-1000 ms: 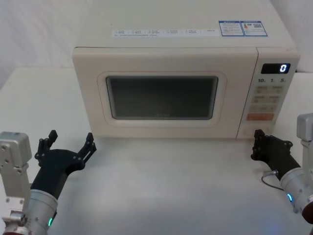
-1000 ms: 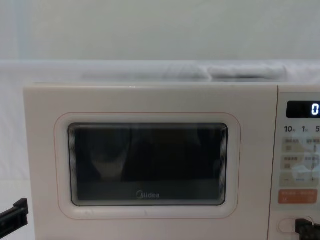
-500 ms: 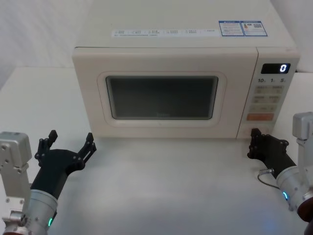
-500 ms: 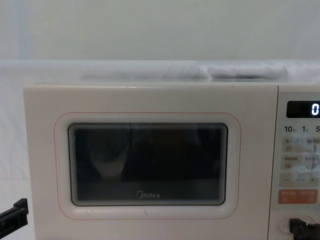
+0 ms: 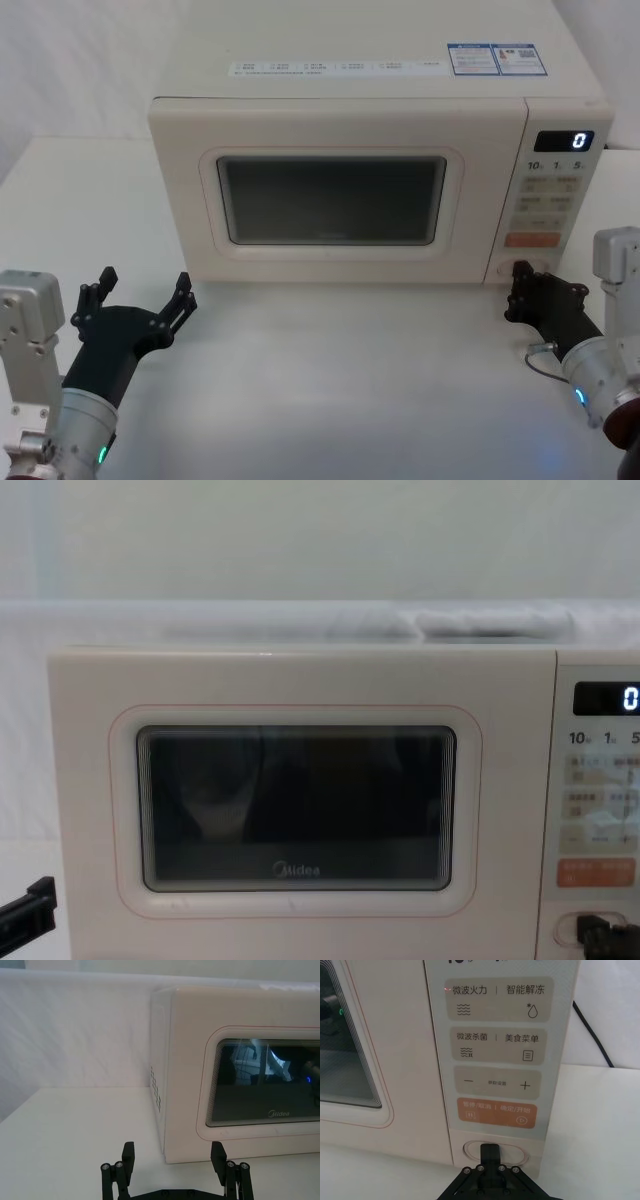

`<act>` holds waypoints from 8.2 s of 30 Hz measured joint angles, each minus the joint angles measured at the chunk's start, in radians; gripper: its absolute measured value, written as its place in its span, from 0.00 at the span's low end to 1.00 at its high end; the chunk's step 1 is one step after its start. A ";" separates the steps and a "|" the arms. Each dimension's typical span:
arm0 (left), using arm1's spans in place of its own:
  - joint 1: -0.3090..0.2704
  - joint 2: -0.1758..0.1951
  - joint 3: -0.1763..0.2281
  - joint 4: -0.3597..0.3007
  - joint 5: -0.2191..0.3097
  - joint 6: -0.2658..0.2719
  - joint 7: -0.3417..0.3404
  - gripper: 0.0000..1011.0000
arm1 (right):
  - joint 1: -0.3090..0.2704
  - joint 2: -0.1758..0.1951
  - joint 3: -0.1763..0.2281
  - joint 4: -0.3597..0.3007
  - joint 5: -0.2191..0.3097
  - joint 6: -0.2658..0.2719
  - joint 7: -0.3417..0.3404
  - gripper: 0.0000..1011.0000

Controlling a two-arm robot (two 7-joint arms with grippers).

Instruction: Press the button to open the microwave door with one hand; close the microwave door with the other hand.

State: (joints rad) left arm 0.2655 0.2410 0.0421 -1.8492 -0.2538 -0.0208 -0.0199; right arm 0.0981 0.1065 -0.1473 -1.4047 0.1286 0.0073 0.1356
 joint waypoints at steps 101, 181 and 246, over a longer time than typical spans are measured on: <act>0.000 0.000 0.000 0.000 0.000 0.000 0.000 0.99 | -0.218 0.007 0.042 -0.369 -0.038 0.103 -0.031 0.00; 0.000 0.000 0.000 0.000 0.000 0.000 0.000 0.99 | -0.301 0.069 0.172 -0.524 -0.029 0.137 -0.011 0.99; 0.000 0.000 0.000 0.000 0.000 0.000 0.000 0.00 | -0.301 0.069 0.172 -0.524 -0.029 0.137 -0.011 0.99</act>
State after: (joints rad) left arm 0.2655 0.2410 0.0422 -1.8492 -0.2538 -0.0207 -0.0199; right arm -0.2034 0.1759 0.0245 -1.9286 0.0998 0.1444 0.1243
